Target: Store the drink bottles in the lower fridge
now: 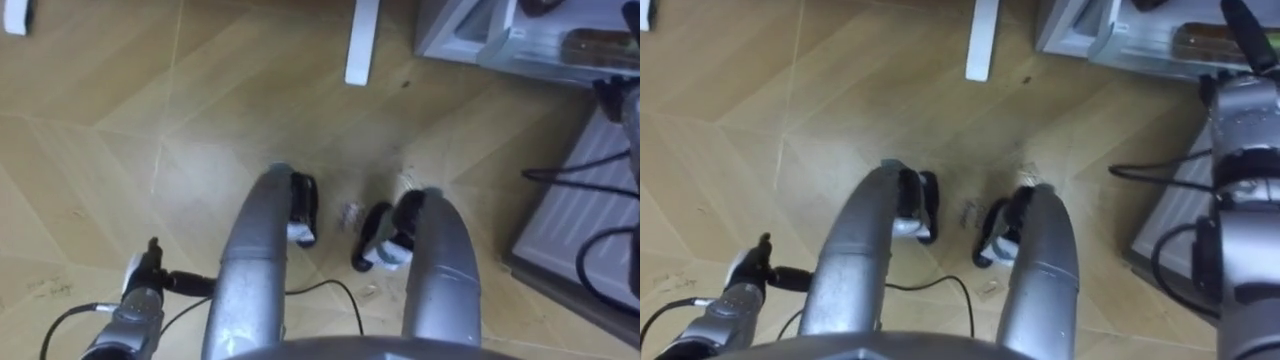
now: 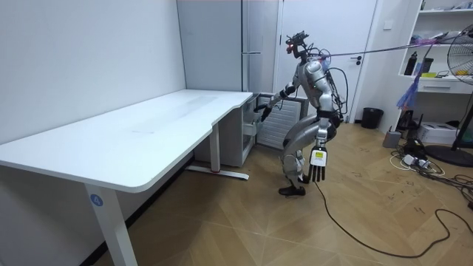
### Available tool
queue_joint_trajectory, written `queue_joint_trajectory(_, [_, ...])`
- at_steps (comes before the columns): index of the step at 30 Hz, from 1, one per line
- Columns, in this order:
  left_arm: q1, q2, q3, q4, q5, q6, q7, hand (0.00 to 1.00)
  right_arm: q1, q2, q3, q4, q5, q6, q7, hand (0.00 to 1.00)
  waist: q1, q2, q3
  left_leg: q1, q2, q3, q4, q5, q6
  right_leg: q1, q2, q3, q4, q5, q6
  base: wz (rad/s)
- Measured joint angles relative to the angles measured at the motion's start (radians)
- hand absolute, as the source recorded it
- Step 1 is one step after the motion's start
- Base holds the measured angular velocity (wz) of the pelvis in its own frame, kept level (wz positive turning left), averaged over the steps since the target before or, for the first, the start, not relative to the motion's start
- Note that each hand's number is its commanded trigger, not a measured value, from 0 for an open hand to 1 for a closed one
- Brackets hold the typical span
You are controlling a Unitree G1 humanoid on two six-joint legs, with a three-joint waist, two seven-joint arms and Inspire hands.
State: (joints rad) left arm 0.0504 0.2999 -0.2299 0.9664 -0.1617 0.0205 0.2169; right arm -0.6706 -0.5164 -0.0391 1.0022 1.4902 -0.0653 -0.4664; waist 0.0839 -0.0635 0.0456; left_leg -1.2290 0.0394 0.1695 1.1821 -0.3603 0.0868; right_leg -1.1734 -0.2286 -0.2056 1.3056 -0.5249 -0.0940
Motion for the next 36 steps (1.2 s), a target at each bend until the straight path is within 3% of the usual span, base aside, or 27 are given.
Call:
queue_joint_trajectory(3, [0.021,0.0,0.0,-0.027,-0.001,0.0,0.013,0.0,-0.009,-0.001,0.049,-0.008,0.0,-0.022,-0.019,0.0,0.002,0.0,-0.0001,0.001,-0.001,0.006,0.001,0.001,0.0,-0.003,-0.002,0.004,0.003,0.001,-0.003,-0.03])
queue_joint_trajectory(7, [0.043,0.001,0.004,-0.045,-0.003,-0.006,0.014,0.0,-0.012,-0.001,0.058,-0.074,0.003,-0.024,-0.082,0.0,0.001,0.001,-0.0003,-0.002,0.0,0.008,-0.001,0.001,-0.001,-0.007,-0.002,0.003,0.004,0.003,-0.006,-0.02])
queue_joint_trajectory(11, [0.071,0.003,0.034,-0.081,-0.002,-0.005,0.014,0.0,-0.012,-0.001,0.075,-0.17,0.002,-0.032,-0.129,0.0,0.003,0.002,-0.0008,-0.003,0.005,0.009,-0.002,-0.002,-0.006,-0.011,0.0,0.002,0.003,0.007,-0.021,-0.02])
queue_joint_trajectory(16, [0.074,0.014,0.03,-0.081,-0.002,-0.012,0.007,0.0,-0.013,-0.001,0.136,-0.337,0.001,-0.079,-0.156,0.0,0.009,0.006,-0.0026,0.002,0.006,0.008,0.004,0.001,-0.011,-0.009,0.0,0.002,0.016,0.002,-0.04,0.01])
queue_joint_trajectory(18, [0.074,0.017,0.027,-0.084,-0.002,-0.021,0.007,0.0,-0.017,0.0,0.141,-0.385,0.003,-0.095,-0.136,0.0,0.033,0.008,-0.003,0.004,0.01,0.007,0.004,0.002,-0.016,-0.009,0.002,0.0,0.017,0.0,-0.045,0.0])
queue_joint_trajectory(21, [0.076,0.022,0.009,-0.084,-0.002,-0.026,0.007,0.0,-0.017,0.003,0.162,-0.396,0.014,-0.113,-0.117,0.0,0.068,0.029,-0.0034,0.009,0.005,-0.007,0.003,0.002,-0.028,0.005,-0.003,-0.014,0.017,-0.005,-0.053,0.09])
queue_joint_trajectory(22, [0.082,0.027,0.004,-0.084,-0.002,-0.026,0.007,0.0,-0.017,0.009,0.165,-0.398,0.026,-0.136,-0.119,0.0,0.079,0.03,-0.0034,0.012,0.003,-0.008,-0.001,0.005,-0.032,0.007,-0.005,-0.016,0.017,-0.008,-0.056,0.12])
queue_joint_trajectory(27, [0.124,0.033,-0.012,-0.082,-0.002,-0.027,0.005,0.0,-0.017,0.027,0.165,-0.392,0.041,-0.153,-0.119,0.0,0.087,0.033,-0.0021,0.025,0.003,-0.015,-0.003,0.01,-0.042,0.021,-0.007,-0.024,0.02,-0.012,-0.067,0.04])
queue_joint_trajectory(31, [0.151,0.033,-0.028,-0.118,-0.002,-0.027,0.003,0.0,-0.017,0.041,0.161,-0.376,0.041,-0.166,-0.114,0.0,0.091,0.057,-0.003,0.038,0.0,-0.034,-0.005,0.012,-0.05,0.05,-0.008,-0.042,0.014,-0.017,-0.073,0.08])
queue_joint_trajectory(36, [0.178,0.033,-0.031,-0.167,-0.002,-0.026,0.003,0.0,-0.017,0.053,0.153,-0.374,0.042,-0.173,-0.114,0.0,0.092,0.058,-0.003,0.05,-0.006,-0.036,-0.023,0.021,-0.063,0.059,-0.013,-0.046,0.008,-0.02,-0.079,0.06])
